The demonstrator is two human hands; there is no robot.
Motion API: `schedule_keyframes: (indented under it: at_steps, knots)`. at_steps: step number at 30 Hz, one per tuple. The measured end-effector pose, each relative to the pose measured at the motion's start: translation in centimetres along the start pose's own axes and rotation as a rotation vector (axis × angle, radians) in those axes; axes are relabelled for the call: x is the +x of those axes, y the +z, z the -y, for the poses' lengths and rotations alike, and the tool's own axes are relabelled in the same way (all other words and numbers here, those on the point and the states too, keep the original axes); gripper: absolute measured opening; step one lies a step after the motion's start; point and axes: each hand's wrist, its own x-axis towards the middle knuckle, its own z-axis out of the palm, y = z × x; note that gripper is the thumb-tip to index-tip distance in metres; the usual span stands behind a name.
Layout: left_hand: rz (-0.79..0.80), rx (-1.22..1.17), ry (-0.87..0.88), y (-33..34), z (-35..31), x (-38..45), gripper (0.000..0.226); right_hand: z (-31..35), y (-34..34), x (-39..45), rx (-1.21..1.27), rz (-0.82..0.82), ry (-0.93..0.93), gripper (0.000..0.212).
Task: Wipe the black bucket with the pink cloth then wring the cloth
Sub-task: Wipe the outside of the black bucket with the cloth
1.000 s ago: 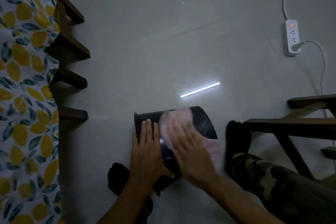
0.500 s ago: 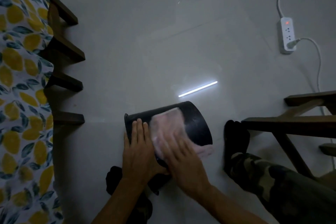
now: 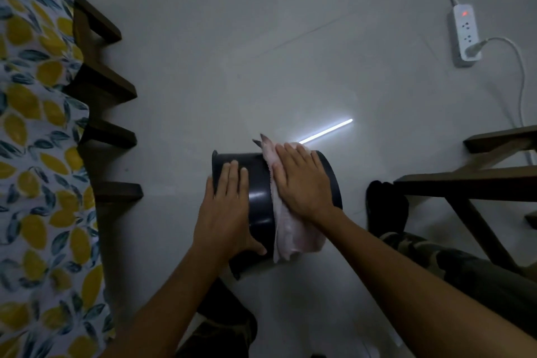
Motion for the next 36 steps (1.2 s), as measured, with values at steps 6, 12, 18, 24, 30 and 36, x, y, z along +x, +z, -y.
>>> schedule_keyframes:
  at_steps: [6,12,18,24,30,36]
  knots:
    - [-0.145,-0.115,-0.077,8.3,-4.8,-6.5,0.162,-1.1,0.9,-2.8,-0.008,-0.013,0.07,0.064]
    - [-0.301,-0.137,-0.139,13.8,-8.0,-9.4,0.15,-2.0,1.1,-4.2,-0.026,0.016,0.109,0.061]
    - [-0.357,-0.043,-0.187,16.4,-9.7,-10.5,0.131,-2.5,1.2,-5.0,-0.012,-0.002,0.134,0.06]
    - [-0.39,-0.219,-0.124,12.3,-11.6,-12.7,0.121,-3.1,0.5,-6.4,0.02,-0.075,0.117,0.053]
    - [-0.067,-0.124,-0.075,3.0,-4.8,-5.1,0.16,-3.8,0.9,-9.0,0.019,-0.104,0.076,0.057]
    - [0.203,-0.104,-0.046,3.4,-4.4,-3.2,0.171,-2.4,2.2,-10.4,-0.141,0.016,-0.174,0.059]
